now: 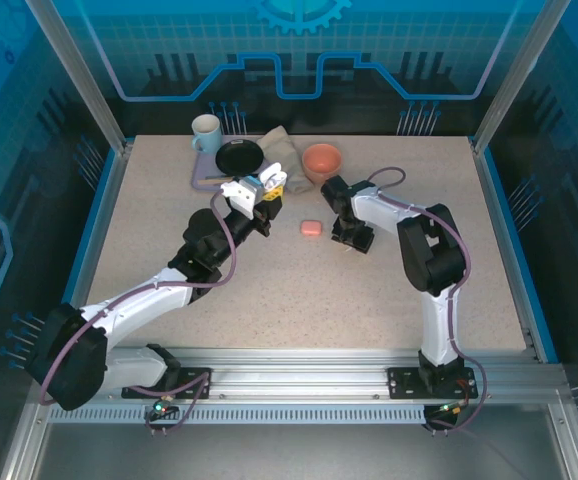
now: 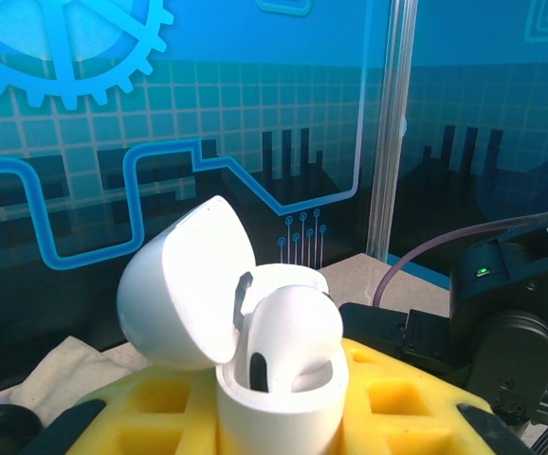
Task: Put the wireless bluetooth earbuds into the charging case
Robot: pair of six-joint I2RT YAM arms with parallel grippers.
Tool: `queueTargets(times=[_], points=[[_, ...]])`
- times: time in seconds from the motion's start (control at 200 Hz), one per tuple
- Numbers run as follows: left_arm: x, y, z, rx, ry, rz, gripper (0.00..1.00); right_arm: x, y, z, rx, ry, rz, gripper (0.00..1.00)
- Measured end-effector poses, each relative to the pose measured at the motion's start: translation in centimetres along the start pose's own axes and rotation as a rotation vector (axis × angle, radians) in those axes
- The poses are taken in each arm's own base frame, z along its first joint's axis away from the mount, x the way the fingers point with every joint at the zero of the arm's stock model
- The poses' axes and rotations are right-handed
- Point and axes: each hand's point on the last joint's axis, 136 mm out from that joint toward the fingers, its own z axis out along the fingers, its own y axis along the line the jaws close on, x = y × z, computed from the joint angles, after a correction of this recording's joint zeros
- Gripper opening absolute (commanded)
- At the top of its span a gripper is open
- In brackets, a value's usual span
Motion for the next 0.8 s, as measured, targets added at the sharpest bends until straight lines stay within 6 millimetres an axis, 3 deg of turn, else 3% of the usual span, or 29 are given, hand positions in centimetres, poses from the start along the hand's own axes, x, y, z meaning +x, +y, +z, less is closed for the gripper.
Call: queueTargets(times=[0.8], points=[[-0.15,0.24,0.0,-0.006,-0.006,0.0,0.0,0.02,-0.32,0.0,0.008,0.006,0.012,0.34]])
